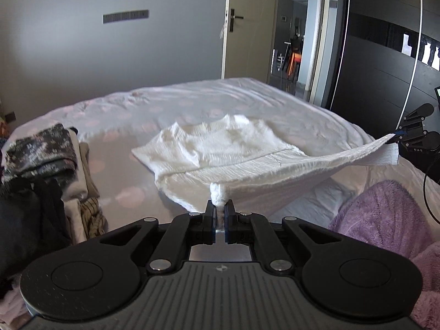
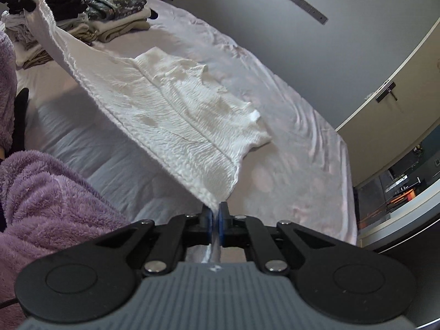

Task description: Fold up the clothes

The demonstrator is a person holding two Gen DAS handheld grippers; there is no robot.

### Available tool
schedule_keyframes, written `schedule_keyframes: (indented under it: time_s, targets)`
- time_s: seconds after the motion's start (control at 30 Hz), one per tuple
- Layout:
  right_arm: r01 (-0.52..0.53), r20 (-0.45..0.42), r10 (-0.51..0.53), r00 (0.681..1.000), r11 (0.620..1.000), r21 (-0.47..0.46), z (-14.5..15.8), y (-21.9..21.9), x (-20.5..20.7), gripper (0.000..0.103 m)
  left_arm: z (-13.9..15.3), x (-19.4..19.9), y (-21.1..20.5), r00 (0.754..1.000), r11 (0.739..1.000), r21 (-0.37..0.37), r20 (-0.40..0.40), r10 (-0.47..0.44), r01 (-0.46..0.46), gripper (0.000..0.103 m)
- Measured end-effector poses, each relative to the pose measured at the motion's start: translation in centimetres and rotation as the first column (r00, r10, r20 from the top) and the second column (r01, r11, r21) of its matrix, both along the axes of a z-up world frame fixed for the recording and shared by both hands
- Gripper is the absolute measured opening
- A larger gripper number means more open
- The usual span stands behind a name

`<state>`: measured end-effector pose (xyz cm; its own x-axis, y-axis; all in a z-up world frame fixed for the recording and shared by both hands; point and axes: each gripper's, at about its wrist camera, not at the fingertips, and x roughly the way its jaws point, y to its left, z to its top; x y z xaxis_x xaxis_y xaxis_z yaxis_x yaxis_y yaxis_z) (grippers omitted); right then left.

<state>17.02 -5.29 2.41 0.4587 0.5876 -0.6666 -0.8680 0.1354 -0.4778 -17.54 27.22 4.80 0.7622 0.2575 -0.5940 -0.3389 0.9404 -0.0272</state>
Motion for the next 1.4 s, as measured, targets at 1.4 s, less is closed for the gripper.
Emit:
schedule_keyframes:
  time_s: [1.4]
  targets:
    - [0.033,0.099,-0.04,0.994,0.997,0.073,2.7,2.4,-0.5,0.005,5.4,2.3,-0.1,0.981,0.982,0.187,-0.193,-0.006,0.043,0.003]
